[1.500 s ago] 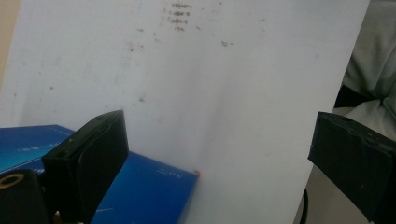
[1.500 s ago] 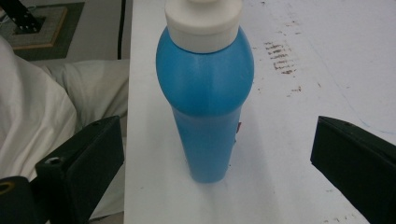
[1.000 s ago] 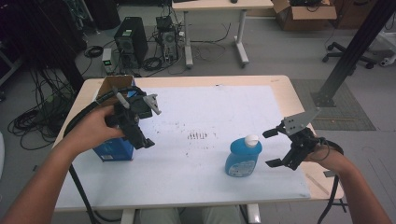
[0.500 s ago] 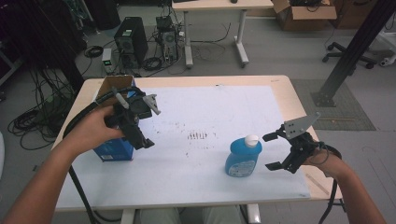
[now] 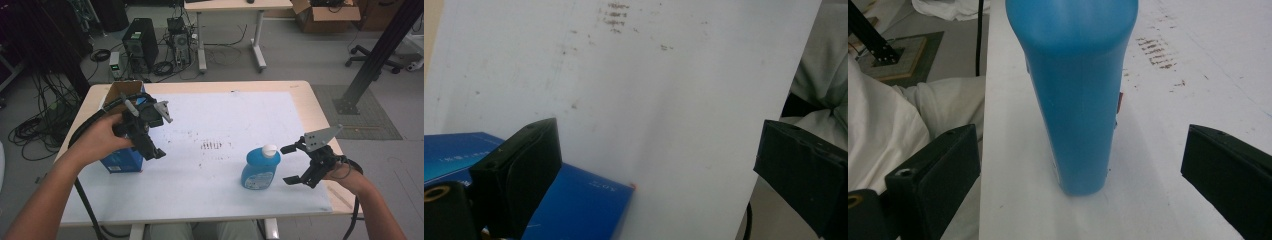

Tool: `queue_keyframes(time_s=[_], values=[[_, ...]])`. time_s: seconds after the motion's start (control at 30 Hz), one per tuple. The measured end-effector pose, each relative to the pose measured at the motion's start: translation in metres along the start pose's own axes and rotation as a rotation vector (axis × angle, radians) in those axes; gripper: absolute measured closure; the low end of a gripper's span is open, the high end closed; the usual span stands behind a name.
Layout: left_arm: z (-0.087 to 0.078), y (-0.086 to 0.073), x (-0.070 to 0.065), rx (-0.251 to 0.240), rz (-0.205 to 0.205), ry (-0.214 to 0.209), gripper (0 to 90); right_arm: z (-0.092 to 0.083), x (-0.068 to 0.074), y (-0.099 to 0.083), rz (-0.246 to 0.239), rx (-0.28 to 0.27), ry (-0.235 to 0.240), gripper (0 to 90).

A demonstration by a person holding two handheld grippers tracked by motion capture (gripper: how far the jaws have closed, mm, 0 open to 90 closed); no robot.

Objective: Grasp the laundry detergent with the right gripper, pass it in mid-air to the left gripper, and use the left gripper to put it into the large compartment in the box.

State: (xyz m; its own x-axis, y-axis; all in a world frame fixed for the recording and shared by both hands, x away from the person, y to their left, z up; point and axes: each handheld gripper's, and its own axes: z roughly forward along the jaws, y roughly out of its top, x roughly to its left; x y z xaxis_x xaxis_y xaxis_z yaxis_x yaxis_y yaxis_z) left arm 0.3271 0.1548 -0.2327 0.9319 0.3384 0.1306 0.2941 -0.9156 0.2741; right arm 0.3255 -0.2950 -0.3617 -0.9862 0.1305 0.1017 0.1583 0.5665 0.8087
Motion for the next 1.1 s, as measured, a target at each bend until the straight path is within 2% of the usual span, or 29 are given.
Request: queue_keyframes(time_s=[0.1, 0.6, 0.7, 1.1], values=[[0.000, 0.000, 0.000, 0.002, 0.000, 0.000, 5.2, 0.005, -0.001, -0.004, 0.005, -0.022, 0.005, 2.0], [0.000, -0.002, 0.000, 0.000, -0.006, 0.001, 5.3, 0.023, -0.002, -0.007, 0.008, -0.049, 0.014, 2.0], [0.000, -0.003, 0.000, 0.001, -0.007, 0.000, 5.3, 0.028, -0.003, -0.009, 0.012, -0.079, 0.013, 2.2], [0.001, -0.003, 0.000, -0.001, -0.008, -0.002, 5.3, 0.043, -0.001, -0.011, 0.015, -0.100, 0.021, 2.5]])
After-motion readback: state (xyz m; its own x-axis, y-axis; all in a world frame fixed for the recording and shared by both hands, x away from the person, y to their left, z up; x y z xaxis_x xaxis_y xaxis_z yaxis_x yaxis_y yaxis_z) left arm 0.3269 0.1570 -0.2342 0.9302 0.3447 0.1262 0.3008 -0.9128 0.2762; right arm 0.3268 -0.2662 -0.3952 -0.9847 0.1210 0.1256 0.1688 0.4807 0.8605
